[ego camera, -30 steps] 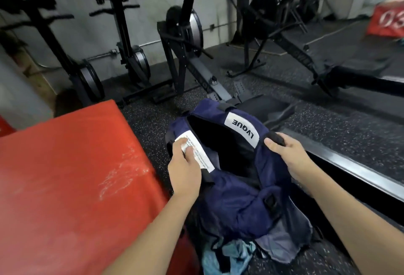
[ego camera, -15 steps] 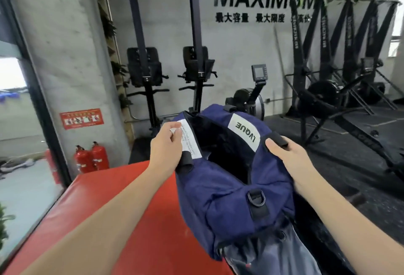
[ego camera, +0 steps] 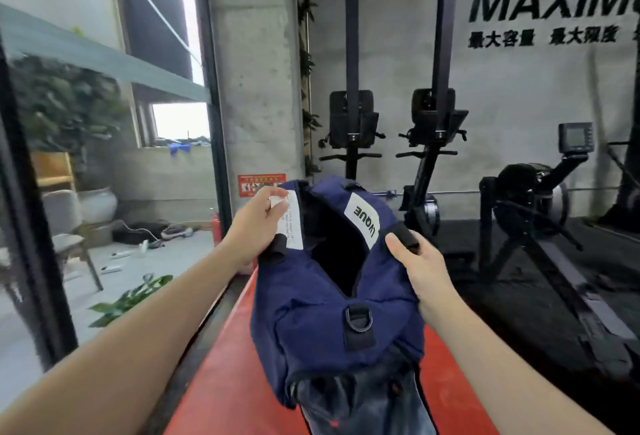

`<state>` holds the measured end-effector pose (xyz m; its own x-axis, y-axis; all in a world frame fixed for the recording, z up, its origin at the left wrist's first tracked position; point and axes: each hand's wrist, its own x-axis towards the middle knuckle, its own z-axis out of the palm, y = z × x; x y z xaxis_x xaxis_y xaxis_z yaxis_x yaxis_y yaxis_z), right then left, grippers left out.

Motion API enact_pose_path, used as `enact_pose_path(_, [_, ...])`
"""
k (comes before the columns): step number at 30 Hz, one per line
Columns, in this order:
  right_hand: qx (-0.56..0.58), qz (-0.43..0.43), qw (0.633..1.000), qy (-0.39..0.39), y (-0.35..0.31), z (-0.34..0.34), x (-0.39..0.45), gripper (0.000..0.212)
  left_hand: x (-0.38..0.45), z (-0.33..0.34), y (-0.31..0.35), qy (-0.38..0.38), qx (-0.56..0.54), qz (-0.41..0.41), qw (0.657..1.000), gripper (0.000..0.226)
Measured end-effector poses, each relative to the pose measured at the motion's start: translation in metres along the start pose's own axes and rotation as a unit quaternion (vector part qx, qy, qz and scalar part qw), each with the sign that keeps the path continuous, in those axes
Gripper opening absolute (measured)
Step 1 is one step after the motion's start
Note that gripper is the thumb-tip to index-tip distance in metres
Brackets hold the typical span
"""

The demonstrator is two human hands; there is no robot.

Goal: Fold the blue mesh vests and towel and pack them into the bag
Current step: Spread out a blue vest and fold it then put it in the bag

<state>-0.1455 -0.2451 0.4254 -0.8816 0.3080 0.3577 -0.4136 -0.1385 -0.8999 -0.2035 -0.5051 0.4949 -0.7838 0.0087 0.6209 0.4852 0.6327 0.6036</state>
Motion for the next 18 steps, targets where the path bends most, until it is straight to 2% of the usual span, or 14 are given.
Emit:
enact_pose_path(6, [0.028, 0.044, 0.999, 0.009, 0.066, 0.078, -0.008, 0.012, 0.008, -0.035, -0.078, 0.000, 0.032, -0.024, 0.999, 0.017])
enact_pose_path(9, [0.032, 0.091, 0.995, 0.003, 0.104, 0.095, -0.021, 0.012, 0.000, -0.038, -0.118, -0.032, 0.056, -0.029, 0.998, 0.019])
enact_pose_path(15, [-0.086, 0.227, 0.968, -0.056, 0.184, 0.088, -0.055, 0.015, -0.035, -0.016, -0.207, -0.132, 0.120, -0.082, 0.980, 0.029])
enact_pose_path(18, [-0.136, 0.265, 0.951, -0.084, 0.199, 0.079, -0.059, 0.021, -0.053, -0.001, -0.240, -0.149, 0.118, -0.105, 0.976, 0.032])
